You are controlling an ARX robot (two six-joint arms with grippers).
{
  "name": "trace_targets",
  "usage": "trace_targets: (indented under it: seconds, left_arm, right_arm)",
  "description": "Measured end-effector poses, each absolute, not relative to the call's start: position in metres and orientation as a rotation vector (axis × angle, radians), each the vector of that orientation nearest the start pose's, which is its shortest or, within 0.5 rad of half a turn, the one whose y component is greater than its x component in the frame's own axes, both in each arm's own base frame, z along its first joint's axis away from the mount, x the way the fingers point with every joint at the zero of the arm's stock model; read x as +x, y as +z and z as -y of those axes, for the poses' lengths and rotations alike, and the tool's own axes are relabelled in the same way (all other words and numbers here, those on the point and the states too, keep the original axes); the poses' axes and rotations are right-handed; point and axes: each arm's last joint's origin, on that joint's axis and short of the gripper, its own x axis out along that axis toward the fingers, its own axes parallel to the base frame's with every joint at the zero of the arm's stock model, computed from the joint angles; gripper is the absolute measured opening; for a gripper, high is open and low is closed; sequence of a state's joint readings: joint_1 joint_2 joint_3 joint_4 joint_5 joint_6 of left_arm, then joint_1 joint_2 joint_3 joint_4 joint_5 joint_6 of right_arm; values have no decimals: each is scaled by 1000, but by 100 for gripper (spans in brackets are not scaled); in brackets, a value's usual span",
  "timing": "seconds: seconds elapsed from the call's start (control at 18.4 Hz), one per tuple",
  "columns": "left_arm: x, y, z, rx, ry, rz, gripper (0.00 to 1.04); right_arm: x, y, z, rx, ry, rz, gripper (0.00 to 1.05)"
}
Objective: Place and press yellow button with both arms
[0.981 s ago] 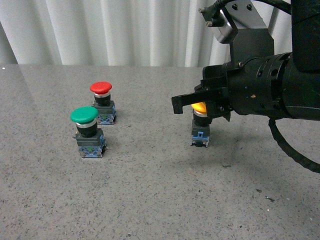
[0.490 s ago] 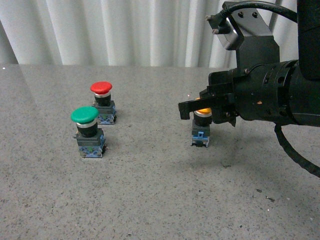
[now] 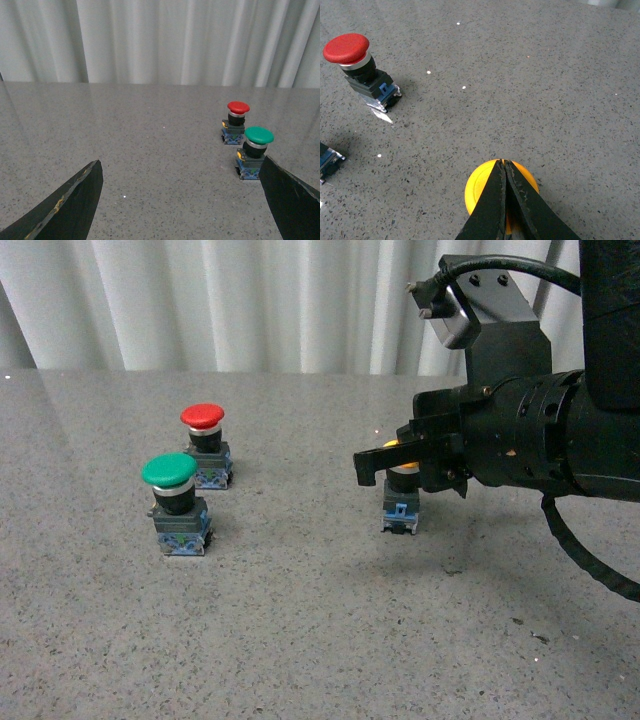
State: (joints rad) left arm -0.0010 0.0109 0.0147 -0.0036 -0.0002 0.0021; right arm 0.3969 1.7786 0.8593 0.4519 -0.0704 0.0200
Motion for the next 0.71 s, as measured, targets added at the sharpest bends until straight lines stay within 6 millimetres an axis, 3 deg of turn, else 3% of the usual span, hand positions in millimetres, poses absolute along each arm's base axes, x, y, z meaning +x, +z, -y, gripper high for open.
trace_targets:
  seconds: [0.44,0.6,0.71]
  left_arm:
    - [97,167,0,2,-1,1,98]
    - [97,167,0,2,-1,0,98]
    - [97,167,0,2,-1,0,98]
  right_arm:
    - [327,167,-140,-62,455,-438,2]
    - [313,195,-142,1,469,-335,2]
    - [301,231,-144,72,498,-209,2]
